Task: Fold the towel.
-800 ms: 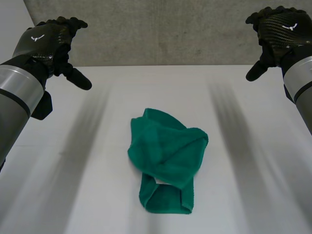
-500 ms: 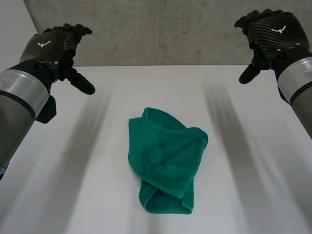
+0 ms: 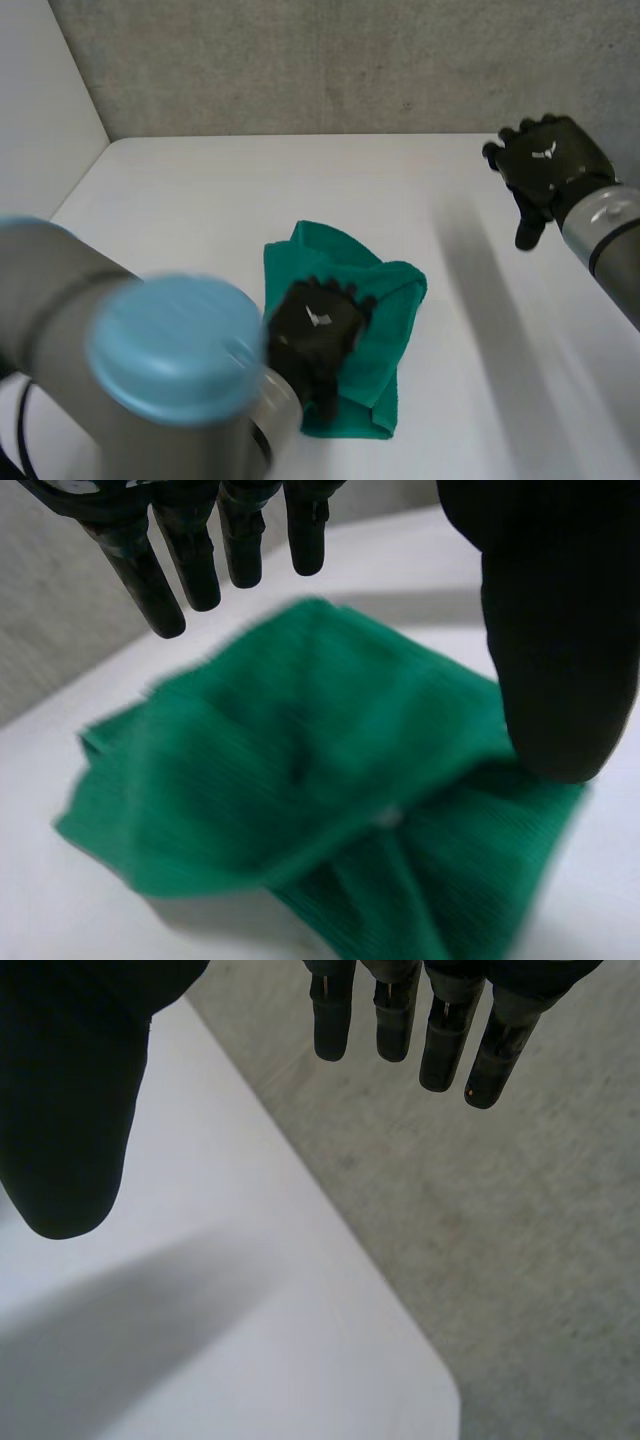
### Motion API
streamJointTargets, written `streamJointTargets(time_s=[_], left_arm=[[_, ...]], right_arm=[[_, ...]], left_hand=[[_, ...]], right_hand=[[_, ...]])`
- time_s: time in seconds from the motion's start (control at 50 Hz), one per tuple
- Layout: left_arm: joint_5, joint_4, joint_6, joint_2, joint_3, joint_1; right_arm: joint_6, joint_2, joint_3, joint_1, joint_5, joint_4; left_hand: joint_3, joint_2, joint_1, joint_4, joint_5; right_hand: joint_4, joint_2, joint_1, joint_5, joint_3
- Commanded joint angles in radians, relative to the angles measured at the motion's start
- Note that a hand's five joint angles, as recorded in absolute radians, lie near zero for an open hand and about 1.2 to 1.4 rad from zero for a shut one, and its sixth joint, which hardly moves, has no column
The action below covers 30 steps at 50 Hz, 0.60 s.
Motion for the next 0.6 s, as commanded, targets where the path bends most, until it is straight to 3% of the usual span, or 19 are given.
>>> streamJointTargets(time_s=[0.02,0.12,0.14,0.18,0.34,0.46,0.5,0.6], left_arm=[[-0.141,0.08,0.011,-0.155,0.03,-0.092],[-0.184,0.133,0.033,-0.217,0.068,-0.088],[-0.189,0.161,0.033,-0.218,0.074,-0.082],[-0.19,0.198,0.033,-0.215,0.076,-0.067],[-0.187,0.316,0.034,-0.056,0.056,0.03],[-0.18,0.317,0.037,0.062,0.072,0.085],[-0.178,0.316,0.04,0.09,0.077,0.106],[-0.175,0.31,0.054,0.134,0.094,0.139]], right_arm=[[0.027,-0.007,0.126,-0.058,-0.012,-0.012],[0.066,-0.012,0.176,-0.072,-0.013,-0.038],[0.083,-0.013,0.19,-0.089,-0.015,-0.048],[0.097,-0.013,0.201,-0.107,-0.016,-0.056],[0.252,-0.013,0.218,-0.132,-0.015,-0.061],[0.519,-0.013,0.267,-0.132,-0.035,-0.035],[0.586,-0.012,0.282,-0.129,-0.064,-0.015],[0.785,0.0,0.322,-0.114,-0.229,0.08]], left_hand=[[0.048,0.056,0.072,0.053,0.042],[0.47,0.478,0.494,0.474,0.464],[0.817,0.825,0.841,0.822,0.811],[1.148,1.156,1.172,1.152,1.142],[1.187,1.195,1.211,1.192,1.181],[1.187,1.195,1.211,1.192,1.181],[1.187,1.195,1.211,1.192,1.181],[1.187,1.195,1.211,1.192,1.181]], right_hand=[[-0.053,-0.047,-0.026,-0.052,-0.036],[-0.053,-0.047,-0.026,-0.052,-0.036],[-0.053,-0.047,-0.026,-0.052,-0.036],[-0.053,-0.047,-0.026,-0.052,-0.036],[-0.053,-0.047,-0.026,-0.052,-0.036],[-0.053,-0.047,-0.026,-0.052,-0.036],[-0.053,-0.047,-0.026,-0.052,-0.036],[-0.053,-0.047,-0.026,-0.052,-0.036]])
